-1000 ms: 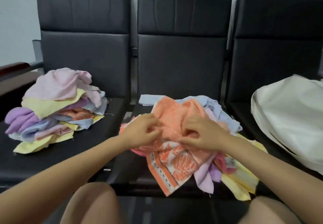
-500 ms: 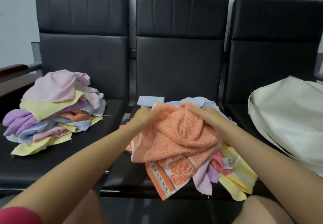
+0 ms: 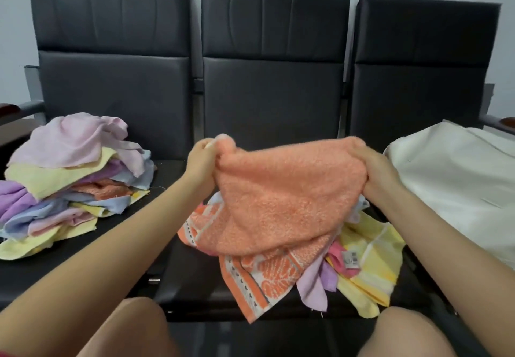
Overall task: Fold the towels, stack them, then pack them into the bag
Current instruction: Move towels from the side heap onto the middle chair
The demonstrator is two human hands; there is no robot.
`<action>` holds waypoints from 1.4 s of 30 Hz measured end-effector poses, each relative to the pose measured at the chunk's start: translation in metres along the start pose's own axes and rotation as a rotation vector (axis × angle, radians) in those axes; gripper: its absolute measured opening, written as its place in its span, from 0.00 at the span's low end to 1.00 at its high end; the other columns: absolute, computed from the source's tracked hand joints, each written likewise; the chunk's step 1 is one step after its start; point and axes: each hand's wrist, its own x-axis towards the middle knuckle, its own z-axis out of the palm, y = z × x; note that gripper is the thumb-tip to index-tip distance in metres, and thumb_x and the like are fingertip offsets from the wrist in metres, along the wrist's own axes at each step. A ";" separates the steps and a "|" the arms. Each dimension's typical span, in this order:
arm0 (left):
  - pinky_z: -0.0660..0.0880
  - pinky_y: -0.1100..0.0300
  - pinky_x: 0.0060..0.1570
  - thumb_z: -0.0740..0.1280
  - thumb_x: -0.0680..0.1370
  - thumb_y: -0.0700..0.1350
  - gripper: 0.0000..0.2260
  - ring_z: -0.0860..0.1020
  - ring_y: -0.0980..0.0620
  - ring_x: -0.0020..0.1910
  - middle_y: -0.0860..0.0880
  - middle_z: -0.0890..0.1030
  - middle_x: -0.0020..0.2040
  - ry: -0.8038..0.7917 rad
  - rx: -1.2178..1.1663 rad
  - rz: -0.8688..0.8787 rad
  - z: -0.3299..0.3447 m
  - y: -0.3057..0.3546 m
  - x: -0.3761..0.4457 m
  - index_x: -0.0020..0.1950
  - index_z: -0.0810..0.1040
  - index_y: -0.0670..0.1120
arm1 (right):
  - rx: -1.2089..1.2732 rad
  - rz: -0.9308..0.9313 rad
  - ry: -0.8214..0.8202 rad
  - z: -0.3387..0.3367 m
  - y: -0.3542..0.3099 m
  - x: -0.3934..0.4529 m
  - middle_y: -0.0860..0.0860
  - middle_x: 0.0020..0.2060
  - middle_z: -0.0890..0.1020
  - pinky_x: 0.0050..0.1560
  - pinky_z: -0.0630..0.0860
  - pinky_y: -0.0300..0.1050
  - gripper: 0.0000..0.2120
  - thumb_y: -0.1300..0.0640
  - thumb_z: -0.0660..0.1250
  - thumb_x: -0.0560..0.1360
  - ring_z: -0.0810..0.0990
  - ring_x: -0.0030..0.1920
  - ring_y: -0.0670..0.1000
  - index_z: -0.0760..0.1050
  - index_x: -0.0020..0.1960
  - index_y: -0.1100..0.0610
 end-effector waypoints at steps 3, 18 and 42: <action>0.61 0.66 0.24 0.60 0.70 0.36 0.10 0.65 0.50 0.26 0.51 0.68 0.28 -0.091 0.227 -0.230 -0.005 -0.033 -0.018 0.31 0.71 0.48 | -0.322 0.176 -0.046 -0.024 0.045 -0.019 0.58 0.53 0.83 0.55 0.79 0.50 0.19 0.56 0.76 0.67 0.82 0.53 0.56 0.80 0.57 0.58; 0.73 0.60 0.33 0.63 0.79 0.52 0.18 0.75 0.49 0.29 0.44 0.76 0.33 -0.292 1.150 -0.191 0.007 -0.031 0.007 0.33 0.72 0.42 | -0.829 0.276 0.022 0.023 0.031 -0.002 0.51 0.53 0.77 0.52 0.75 0.52 0.25 0.33 0.67 0.70 0.78 0.52 0.55 0.71 0.60 0.47; 0.70 0.58 0.33 0.63 0.77 0.62 0.22 0.77 0.47 0.43 0.44 0.80 0.49 -0.102 0.906 -0.211 -0.003 -0.064 0.017 0.46 0.78 0.42 | -0.677 0.385 -0.173 -0.053 0.058 -0.022 0.57 0.34 0.78 0.37 0.71 0.45 0.18 0.43 0.75 0.69 0.76 0.35 0.54 0.76 0.40 0.57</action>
